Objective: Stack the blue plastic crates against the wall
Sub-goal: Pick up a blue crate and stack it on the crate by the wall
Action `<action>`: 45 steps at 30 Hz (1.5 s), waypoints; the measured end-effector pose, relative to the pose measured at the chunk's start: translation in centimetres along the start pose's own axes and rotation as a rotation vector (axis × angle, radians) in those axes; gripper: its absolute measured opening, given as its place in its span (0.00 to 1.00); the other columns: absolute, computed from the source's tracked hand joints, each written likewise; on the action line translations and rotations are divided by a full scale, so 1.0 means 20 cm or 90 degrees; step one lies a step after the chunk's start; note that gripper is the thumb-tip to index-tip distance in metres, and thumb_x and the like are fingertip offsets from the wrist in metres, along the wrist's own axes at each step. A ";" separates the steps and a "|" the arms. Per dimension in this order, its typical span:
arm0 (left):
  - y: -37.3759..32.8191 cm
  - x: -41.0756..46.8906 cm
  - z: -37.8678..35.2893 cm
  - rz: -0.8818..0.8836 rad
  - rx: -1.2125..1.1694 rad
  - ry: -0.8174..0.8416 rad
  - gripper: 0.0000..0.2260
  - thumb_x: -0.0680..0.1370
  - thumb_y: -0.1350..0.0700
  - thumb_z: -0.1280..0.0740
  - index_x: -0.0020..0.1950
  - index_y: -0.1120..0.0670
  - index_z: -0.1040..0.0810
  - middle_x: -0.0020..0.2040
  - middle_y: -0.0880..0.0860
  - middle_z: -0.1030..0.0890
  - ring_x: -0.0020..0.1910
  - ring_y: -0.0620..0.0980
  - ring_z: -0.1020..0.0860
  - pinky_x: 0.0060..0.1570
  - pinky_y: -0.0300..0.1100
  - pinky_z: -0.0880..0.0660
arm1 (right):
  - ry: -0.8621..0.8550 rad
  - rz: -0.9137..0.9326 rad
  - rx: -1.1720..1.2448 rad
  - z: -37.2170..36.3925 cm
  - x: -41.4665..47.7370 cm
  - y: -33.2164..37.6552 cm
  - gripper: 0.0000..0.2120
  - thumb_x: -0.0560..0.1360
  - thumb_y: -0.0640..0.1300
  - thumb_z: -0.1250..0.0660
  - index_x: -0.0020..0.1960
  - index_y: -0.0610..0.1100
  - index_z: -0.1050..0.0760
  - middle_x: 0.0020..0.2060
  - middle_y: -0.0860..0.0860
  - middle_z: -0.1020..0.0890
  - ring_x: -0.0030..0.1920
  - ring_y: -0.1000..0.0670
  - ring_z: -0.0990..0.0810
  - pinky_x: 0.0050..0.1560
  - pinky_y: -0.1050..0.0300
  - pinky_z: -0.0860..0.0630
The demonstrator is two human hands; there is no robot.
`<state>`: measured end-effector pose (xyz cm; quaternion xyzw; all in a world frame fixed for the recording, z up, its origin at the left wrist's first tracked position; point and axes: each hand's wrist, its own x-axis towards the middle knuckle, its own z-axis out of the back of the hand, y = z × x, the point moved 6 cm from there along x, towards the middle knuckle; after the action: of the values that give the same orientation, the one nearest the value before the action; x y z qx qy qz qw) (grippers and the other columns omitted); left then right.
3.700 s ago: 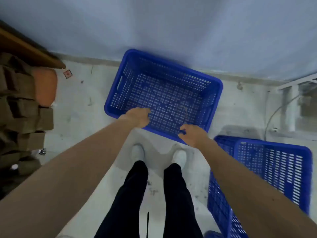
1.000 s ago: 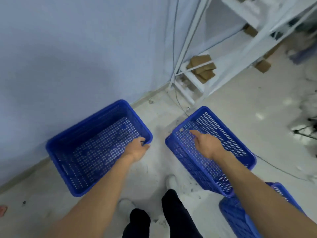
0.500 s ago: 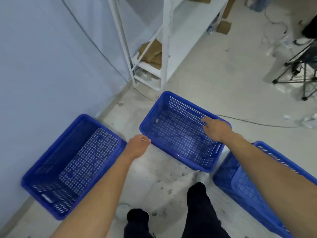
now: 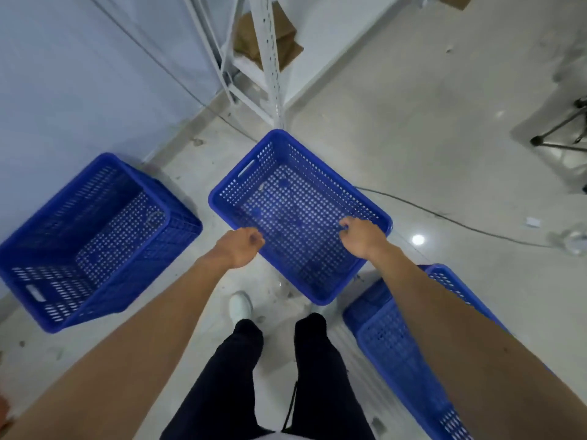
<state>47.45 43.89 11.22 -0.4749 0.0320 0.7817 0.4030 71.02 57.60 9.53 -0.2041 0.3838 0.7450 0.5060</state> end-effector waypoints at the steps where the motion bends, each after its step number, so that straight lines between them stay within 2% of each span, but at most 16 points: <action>1: 0.00 0.04 -0.02 0.006 -0.008 -0.004 0.19 0.84 0.47 0.48 0.62 0.54 0.22 0.64 0.54 0.21 0.55 0.53 0.24 0.56 0.45 0.30 | -0.002 0.004 -0.001 0.00 0.05 -0.02 0.18 0.82 0.48 0.46 0.69 0.45 0.30 0.63 0.43 0.22 0.57 0.41 0.22 0.56 0.48 0.25; 4: 0.05 0.24 -0.09 0.072 -0.077 -0.022 0.18 0.84 0.47 0.45 0.64 0.53 0.23 0.67 0.54 0.23 0.63 0.57 0.24 0.59 0.47 0.30 | -0.016 -0.002 0.012 -0.02 0.22 -0.09 0.16 0.82 0.49 0.45 0.65 0.45 0.27 0.57 0.43 0.19 0.51 0.42 0.20 0.49 0.49 0.23; 7: 0.17 0.50 -0.19 0.141 -0.196 -0.067 0.16 0.82 0.48 0.40 0.64 0.53 0.23 0.68 0.54 0.24 0.64 0.57 0.25 0.62 0.48 0.28 | -0.081 -0.010 0.023 -0.05 0.45 -0.19 0.14 0.82 0.49 0.45 0.58 0.45 0.24 0.46 0.46 0.17 0.41 0.46 0.20 0.38 0.52 0.26; 10: 0.32 0.80 -0.33 0.197 -0.182 -0.108 0.17 0.82 0.49 0.39 0.68 0.55 0.26 0.68 0.58 0.24 0.64 0.60 0.24 0.63 0.50 0.28 | -0.158 -0.009 0.015 -0.11 0.71 -0.30 0.14 0.81 0.48 0.45 0.53 0.44 0.23 0.41 0.48 0.17 0.39 0.46 0.20 0.38 0.53 0.25; 12: 0.41 0.97 -0.46 0.202 -0.050 -0.110 0.22 0.83 0.50 0.41 0.74 0.58 0.33 0.72 0.61 0.28 0.67 0.63 0.27 0.64 0.52 0.30 | -0.181 0.001 -0.015 -0.17 0.91 -0.36 0.13 0.81 0.47 0.44 0.52 0.43 0.23 0.43 0.47 0.18 0.41 0.46 0.20 0.39 0.52 0.25; 14: 0.47 1.11 -0.58 0.193 0.040 -0.097 0.27 0.83 0.49 0.41 0.78 0.61 0.42 0.77 0.62 0.37 0.71 0.64 0.31 0.66 0.56 0.32 | -0.180 -0.002 -0.052 -0.22 1.10 -0.41 0.14 0.81 0.48 0.44 0.54 0.41 0.23 0.49 0.45 0.20 0.49 0.44 0.21 0.45 0.49 0.23; 17: 0.58 1.28 -0.69 0.214 -0.006 -0.155 0.36 0.82 0.48 0.40 0.79 0.67 0.54 0.81 0.64 0.53 0.78 0.64 0.41 0.71 0.56 0.36 | -0.171 -0.001 -0.117 -0.27 1.37 -0.47 0.18 0.81 0.47 0.43 0.67 0.40 0.28 0.63 0.43 0.25 0.65 0.41 0.28 0.61 0.45 0.27; 19: 0.66 1.37 -0.71 0.229 -0.068 -0.240 0.39 0.82 0.49 0.38 0.78 0.70 0.56 0.81 0.66 0.56 0.78 0.65 0.44 0.74 0.56 0.38 | -0.199 0.014 -0.150 -0.29 1.52 -0.48 0.23 0.80 0.45 0.41 0.74 0.40 0.36 0.70 0.42 0.30 0.68 0.40 0.31 0.65 0.44 0.30; 21: 0.75 1.44 -0.74 0.278 -0.141 -0.260 0.40 0.81 0.50 0.36 0.78 0.70 0.56 0.80 0.68 0.53 0.75 0.69 0.38 0.70 0.59 0.35 | -0.230 0.011 -0.168 -0.30 1.64 -0.49 0.28 0.79 0.43 0.39 0.76 0.40 0.42 0.71 0.41 0.32 0.67 0.39 0.31 0.65 0.44 0.30; 23: 0.84 1.48 -0.76 0.335 -0.205 -0.270 0.36 0.80 0.52 0.35 0.77 0.69 0.51 0.77 0.68 0.41 0.68 0.71 0.30 0.65 0.60 0.31 | -0.221 -0.025 -0.146 -0.32 1.73 -0.52 0.28 0.78 0.42 0.38 0.76 0.40 0.42 0.69 0.40 0.31 0.66 0.38 0.31 0.64 0.43 0.30; 26: 0.89 1.49 -0.75 0.352 -0.201 -0.300 0.24 0.82 0.54 0.38 0.71 0.67 0.42 0.63 0.70 0.24 0.59 0.71 0.24 0.57 0.58 0.28 | -0.206 -0.100 -0.116 -0.35 1.81 -0.55 0.26 0.77 0.43 0.38 0.73 0.40 0.39 0.65 0.39 0.30 0.64 0.37 0.30 0.62 0.41 0.30; 28: 0.90 1.48 -0.75 0.351 -0.226 -0.273 0.21 0.83 0.53 0.39 0.68 0.65 0.39 0.58 0.68 0.22 0.52 0.69 0.21 0.52 0.57 0.26 | -0.209 -0.119 -0.107 -0.35 1.84 -0.54 0.26 0.77 0.42 0.38 0.73 0.42 0.39 0.65 0.39 0.31 0.64 0.37 0.31 0.62 0.41 0.30; 30: 0.92 1.48 -0.77 0.360 -0.364 -0.239 0.19 0.82 0.53 0.37 0.67 0.63 0.36 0.56 0.62 0.23 0.44 0.63 0.19 0.46 0.56 0.19 | -0.209 -0.123 -0.077 -0.34 1.87 -0.54 0.26 0.77 0.40 0.39 0.74 0.45 0.40 0.65 0.39 0.32 0.64 0.36 0.32 0.62 0.40 0.30; 34: 0.91 1.49 -0.81 0.374 -0.615 -0.134 0.10 0.80 0.61 0.33 0.60 0.59 0.28 0.52 0.57 0.19 0.46 0.56 0.18 0.34 0.50 0.18 | -0.233 -0.147 0.000 -0.28 1.90 -0.56 0.22 0.79 0.44 0.41 0.73 0.46 0.34 0.66 0.40 0.30 0.64 0.37 0.28 0.62 0.44 0.28; 38: 0.93 1.46 -0.81 0.381 -0.655 -0.120 0.07 0.81 0.63 0.36 0.58 0.58 0.28 0.46 0.54 0.20 0.43 0.55 0.19 0.36 0.50 0.19 | -0.217 -0.154 0.115 -0.24 1.90 -0.54 0.18 0.77 0.48 0.34 0.65 0.44 0.26 0.61 0.43 0.21 0.60 0.40 0.23 0.59 0.49 0.26; 45: 0.95 1.25 -0.75 0.387 -0.648 -0.174 0.08 0.80 0.64 0.37 0.59 0.56 0.30 0.54 0.56 0.22 0.52 0.59 0.20 0.49 0.58 0.18 | -0.256 -0.125 0.123 -0.22 1.68 -0.46 0.15 0.77 0.49 0.34 0.61 0.43 0.25 0.56 0.44 0.19 0.55 0.42 0.21 0.50 0.52 0.27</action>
<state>40.08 39.51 -22.54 -0.4730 -0.2635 0.8328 -0.1152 65.43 75.91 -19.86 -0.0387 0.3232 0.6779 0.6591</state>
